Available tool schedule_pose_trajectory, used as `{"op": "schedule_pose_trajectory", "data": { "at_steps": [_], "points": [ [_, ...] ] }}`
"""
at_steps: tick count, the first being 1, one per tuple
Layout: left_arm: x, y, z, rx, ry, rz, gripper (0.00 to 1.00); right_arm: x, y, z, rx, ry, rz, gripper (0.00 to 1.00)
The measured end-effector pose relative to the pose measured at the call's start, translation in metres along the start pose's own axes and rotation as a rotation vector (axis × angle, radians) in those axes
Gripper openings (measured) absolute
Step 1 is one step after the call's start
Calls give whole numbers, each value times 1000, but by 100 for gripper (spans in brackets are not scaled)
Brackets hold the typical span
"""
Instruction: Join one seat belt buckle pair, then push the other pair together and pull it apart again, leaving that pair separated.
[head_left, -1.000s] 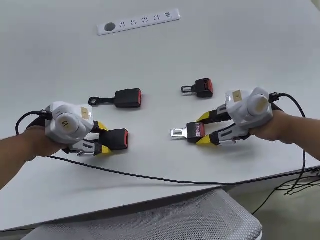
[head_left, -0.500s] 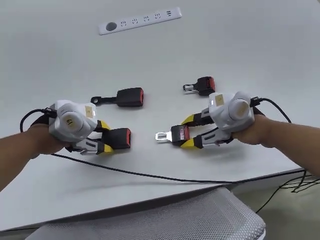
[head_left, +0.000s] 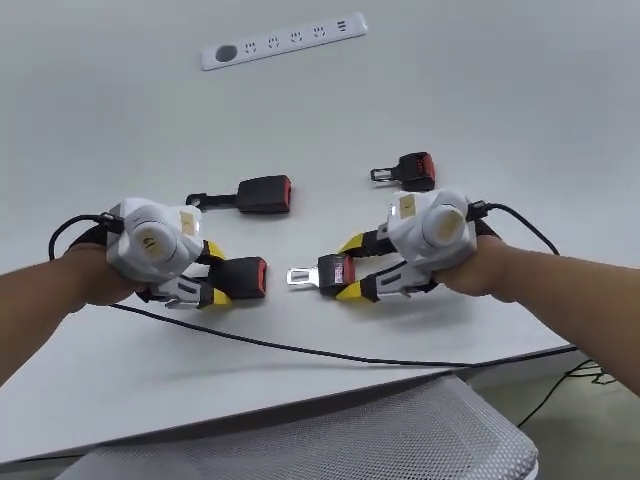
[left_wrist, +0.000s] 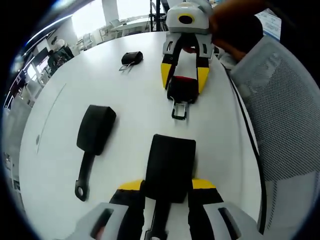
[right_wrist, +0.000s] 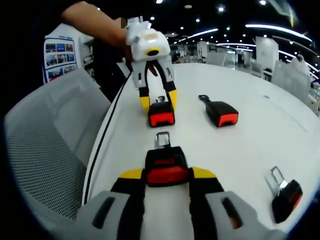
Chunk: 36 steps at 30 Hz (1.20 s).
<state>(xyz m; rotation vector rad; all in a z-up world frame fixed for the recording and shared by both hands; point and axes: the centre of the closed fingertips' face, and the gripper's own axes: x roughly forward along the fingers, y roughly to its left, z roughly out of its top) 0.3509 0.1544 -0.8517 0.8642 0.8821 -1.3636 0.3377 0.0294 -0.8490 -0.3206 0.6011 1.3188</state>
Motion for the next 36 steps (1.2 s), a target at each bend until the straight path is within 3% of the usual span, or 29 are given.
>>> {"op": "schedule_pose_trajectory", "data": {
  "at_steps": [13,36],
  "points": [
    [0,-1,0,9,10,-5,34,25,0,16,9,-25,1,34],
    [1,-1,0,21,1,-6,34,37,4,23,14,-6,-10,34]
  ]
}}
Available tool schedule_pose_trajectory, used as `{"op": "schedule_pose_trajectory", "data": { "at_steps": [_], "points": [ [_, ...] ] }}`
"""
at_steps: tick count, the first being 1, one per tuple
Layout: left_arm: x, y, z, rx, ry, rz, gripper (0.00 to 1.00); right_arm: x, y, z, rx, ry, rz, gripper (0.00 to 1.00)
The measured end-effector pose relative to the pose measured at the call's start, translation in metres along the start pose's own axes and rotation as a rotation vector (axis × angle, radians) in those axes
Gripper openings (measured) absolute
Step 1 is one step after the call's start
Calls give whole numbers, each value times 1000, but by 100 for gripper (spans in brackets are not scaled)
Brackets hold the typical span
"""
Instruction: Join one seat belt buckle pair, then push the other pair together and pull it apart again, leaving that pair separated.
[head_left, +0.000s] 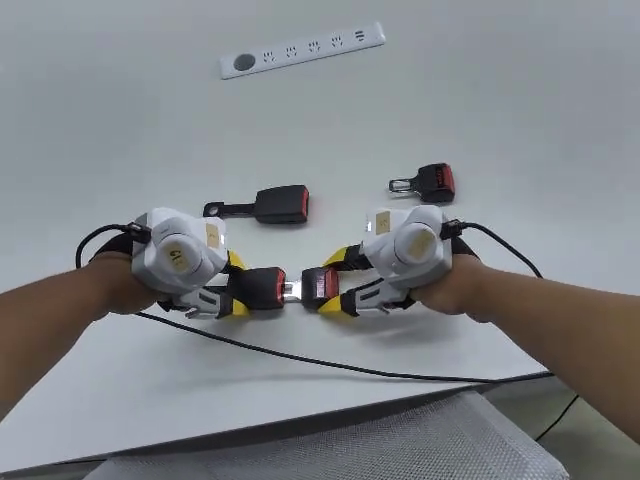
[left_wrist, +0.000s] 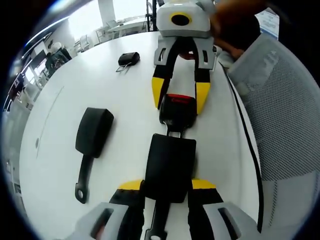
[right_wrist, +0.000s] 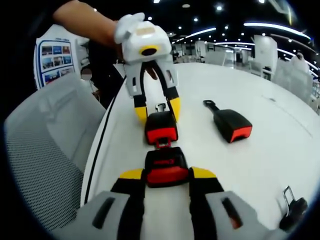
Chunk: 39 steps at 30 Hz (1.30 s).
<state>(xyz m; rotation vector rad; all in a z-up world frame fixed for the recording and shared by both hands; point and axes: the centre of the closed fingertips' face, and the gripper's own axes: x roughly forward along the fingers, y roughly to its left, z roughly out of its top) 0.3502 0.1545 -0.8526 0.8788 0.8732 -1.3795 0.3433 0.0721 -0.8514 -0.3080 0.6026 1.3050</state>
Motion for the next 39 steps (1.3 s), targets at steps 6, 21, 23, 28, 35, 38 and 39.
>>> {"op": "schedule_pose_trajectory", "data": {
  "at_steps": [6,21,23,28,35,38,39],
  "points": [
    [1,2,-2,2,4,4,34,1,1,0,2,19,-5,33],
    [0,0,-1,5,-4,3,33,7,4,3,10,36,-6,33],
    [0,0,-1,5,-4,4,33,8,5,3,12,38,-4,33],
    [1,-1,0,-5,-13,9,33,11,6,6,17,46,-8,33],
    [0,-1,-4,-10,-17,3,33,16,6,13,14,58,-7,33],
    [0,0,-3,2,-14,0,33,16,8,15,10,70,-5,33],
    [0,1,-3,1,-14,0,33,16,8,15,10,74,-5,33]
  ]
}}
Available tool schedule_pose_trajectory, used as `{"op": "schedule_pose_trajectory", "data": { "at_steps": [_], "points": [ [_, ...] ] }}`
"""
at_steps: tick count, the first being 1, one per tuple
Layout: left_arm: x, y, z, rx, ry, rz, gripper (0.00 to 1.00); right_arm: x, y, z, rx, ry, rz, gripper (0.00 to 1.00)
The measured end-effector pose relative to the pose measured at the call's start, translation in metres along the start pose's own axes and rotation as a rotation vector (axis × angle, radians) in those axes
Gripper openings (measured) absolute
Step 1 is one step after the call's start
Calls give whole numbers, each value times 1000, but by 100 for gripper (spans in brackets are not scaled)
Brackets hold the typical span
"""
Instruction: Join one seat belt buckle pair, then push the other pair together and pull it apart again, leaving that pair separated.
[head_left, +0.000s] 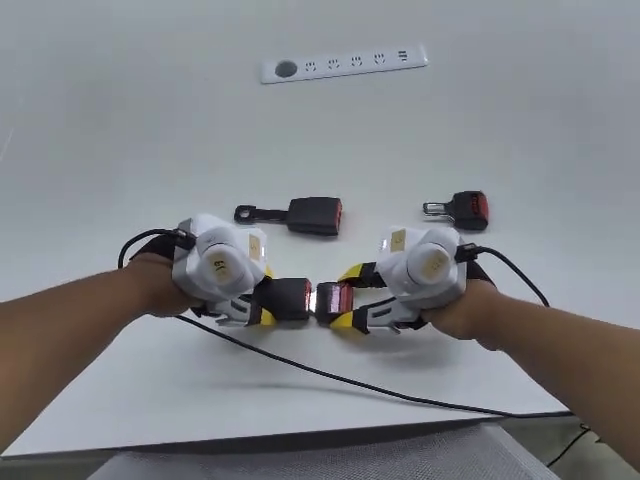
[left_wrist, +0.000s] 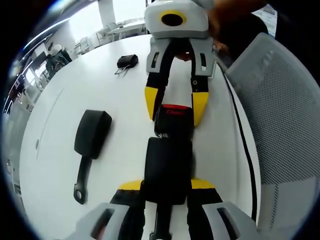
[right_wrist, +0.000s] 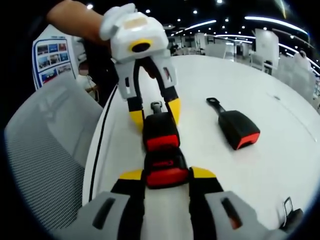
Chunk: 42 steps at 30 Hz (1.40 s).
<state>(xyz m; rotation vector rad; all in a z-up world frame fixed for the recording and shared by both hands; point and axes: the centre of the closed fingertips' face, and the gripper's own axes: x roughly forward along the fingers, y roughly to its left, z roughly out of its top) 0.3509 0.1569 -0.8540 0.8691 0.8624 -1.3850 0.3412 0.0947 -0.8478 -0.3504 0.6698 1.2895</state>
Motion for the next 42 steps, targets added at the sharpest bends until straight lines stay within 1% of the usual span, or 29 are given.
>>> {"op": "schedule_pose_trajectory", "data": {
  "at_steps": [6,8,10,12,14,15,20,28,30,31,34,37,39,42],
  "points": [
    [1,0,0,-3,-5,0,32,1,1,-3,-24,34,-1,33],
    [1,0,1,4,-5,-3,32,1,1,-3,-31,43,1,33],
    [1,0,1,15,-2,-9,32,1,1,-5,-57,58,3,32],
    [1,0,1,24,-6,-13,32,1,1,-6,-68,64,7,32],
    [1,0,0,29,-20,-14,32,0,0,-8,-70,59,8,32],
    [1,0,0,32,-28,-16,32,-1,1,-8,-72,49,9,32],
    [2,1,-1,29,-65,-19,32,-2,1,-9,-89,34,5,32],
    [1,0,-1,15,-117,-18,32,-3,2,-9,-136,-7,-19,31],
    [1,-1,-1,14,-127,-16,32,-3,1,-8,-144,-10,-24,31],
    [1,-1,-1,11,-134,-16,32,-4,1,-8,-168,-9,-28,31],
    [1,-2,-1,4,-151,-15,31,-3,1,-8,-181,-9,-32,31],
    [0,-5,1,30,-156,-19,31,-4,0,-7,-186,-15,-36,30],
    [-1,-5,2,20,-165,-22,31,-4,0,-7,-174,-19,-34,30],
    [-1,-6,3,21,-178,-22,31,-4,-1,-8,-145,-33,-27,30]
  ]
}}
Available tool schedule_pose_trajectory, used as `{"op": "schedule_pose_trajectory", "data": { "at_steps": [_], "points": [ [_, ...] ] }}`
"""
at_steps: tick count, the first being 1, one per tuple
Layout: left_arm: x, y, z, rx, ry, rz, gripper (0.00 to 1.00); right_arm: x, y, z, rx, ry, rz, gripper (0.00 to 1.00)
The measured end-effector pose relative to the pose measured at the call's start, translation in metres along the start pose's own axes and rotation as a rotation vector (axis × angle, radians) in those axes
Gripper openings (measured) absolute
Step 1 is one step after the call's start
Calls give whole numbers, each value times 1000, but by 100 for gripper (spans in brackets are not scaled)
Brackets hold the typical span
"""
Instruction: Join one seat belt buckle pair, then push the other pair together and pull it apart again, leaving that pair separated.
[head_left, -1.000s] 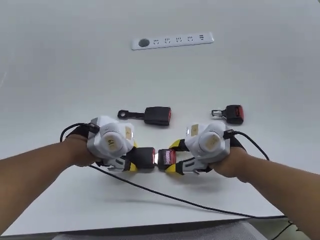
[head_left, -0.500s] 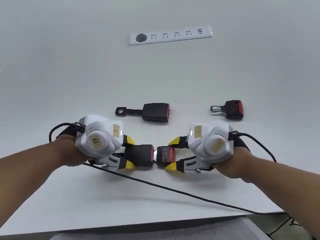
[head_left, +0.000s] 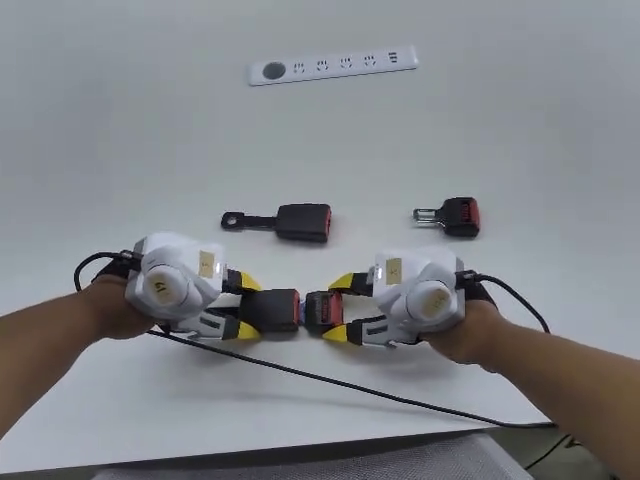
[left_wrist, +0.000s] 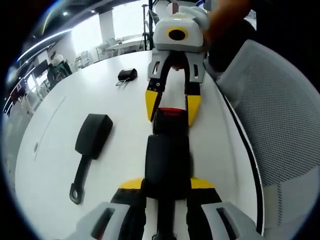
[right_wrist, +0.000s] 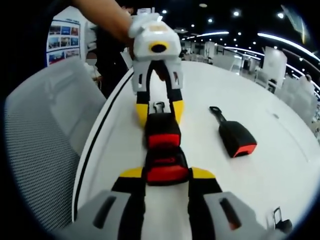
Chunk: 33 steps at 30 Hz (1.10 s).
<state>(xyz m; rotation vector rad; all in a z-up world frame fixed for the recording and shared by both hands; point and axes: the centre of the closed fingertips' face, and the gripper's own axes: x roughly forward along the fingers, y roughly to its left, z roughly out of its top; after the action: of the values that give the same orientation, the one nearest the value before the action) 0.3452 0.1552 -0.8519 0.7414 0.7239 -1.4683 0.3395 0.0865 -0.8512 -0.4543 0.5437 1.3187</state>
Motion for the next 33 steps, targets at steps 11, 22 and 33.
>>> {"op": "schedule_pose_trajectory", "data": {
  "at_steps": [11,22,33],
  "points": [
    [-3,1,0,0,-43,-4,31,0,1,0,35,-41,-14,30],
    [-1,1,0,14,-22,-6,32,1,1,1,47,-48,-23,31],
    [2,2,-2,1,32,11,34,2,3,2,37,-3,-23,34]
  ]
}}
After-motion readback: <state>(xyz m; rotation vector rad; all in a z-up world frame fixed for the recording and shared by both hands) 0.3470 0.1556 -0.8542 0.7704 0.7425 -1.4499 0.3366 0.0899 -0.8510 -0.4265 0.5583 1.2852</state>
